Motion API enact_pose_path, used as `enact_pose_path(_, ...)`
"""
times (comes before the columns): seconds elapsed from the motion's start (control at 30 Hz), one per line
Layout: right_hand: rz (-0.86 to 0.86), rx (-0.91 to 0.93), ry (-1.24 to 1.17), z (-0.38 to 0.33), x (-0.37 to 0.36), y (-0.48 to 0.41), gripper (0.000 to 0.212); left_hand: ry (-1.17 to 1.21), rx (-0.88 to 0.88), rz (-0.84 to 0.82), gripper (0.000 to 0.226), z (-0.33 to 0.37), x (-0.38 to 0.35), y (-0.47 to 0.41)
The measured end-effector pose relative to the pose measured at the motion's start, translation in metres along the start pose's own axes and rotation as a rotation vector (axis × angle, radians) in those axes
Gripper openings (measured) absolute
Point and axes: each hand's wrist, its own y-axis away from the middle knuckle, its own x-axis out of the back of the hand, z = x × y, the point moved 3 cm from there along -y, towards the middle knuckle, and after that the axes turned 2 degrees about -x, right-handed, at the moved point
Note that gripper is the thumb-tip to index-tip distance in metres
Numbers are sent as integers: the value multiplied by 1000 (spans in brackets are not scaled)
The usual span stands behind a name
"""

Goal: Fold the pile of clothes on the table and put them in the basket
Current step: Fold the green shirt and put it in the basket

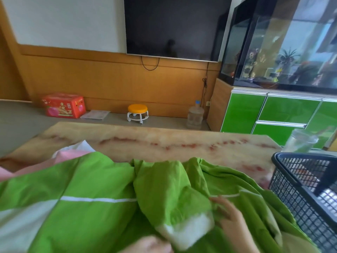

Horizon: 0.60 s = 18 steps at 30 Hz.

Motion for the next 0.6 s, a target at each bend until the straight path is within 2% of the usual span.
enact_pose_path(0.03, -51, -49, 36, 12, 1, 7, 93, -145, -35, -16, 43, -13, 0, 4)
enact_pose_path(0.07, -74, -88, 57, 16, 6, 17, 88, -314, -71, 53, 35, -14, 2, 6)
enact_pose_path(0.1, -57, -92, 62, 17, 11, 28, 76, -512, -123, 211, 27, -6, 7, 8)
enact_pose_path(0.13, -24, -82, 107, 14, 15, 38, 59, -587, -221, 333, 19, 0, 13, 13)
enact_pose_path(0.2, -6, -54, 192, 5, 11, 56, 21, -595, -259, 516, 10, 12, 18, 19)
enact_pose_path(0.23, -33, -65, 225, 0, 5, 64, 21, -628, -273, 582, 14, 15, 18, 18)
enact_pose_path(0.33, -53, -96, 331, -2, -13, 71, 74, -869, -229, 632, 57, 16, 7, 6)
enact_pose_path(0.4, -57, -129, 342, -4, -22, 71, 82, -955, -169, 666, 79, 18, -1, 0)
enact_pose_path(0.43, -49, -146, 334, -3, -26, 69, 80, -962, -169, 679, 83, 21, -4, -5)
enact_pose_path(0.5, -22, -173, 310, -2, -35, 65, 75, -842, -223, 658, 73, 20, -12, -14)
enact_pose_path(0.57, -7, -175, 207, -9, -46, 63, 65, -481, -319, 575, 51, 16, -21, -18)
enact_pose_path(0.6, -13, -196, 73, -13, -51, 62, 59, -210, -351, 519, 43, 13, -27, -17)
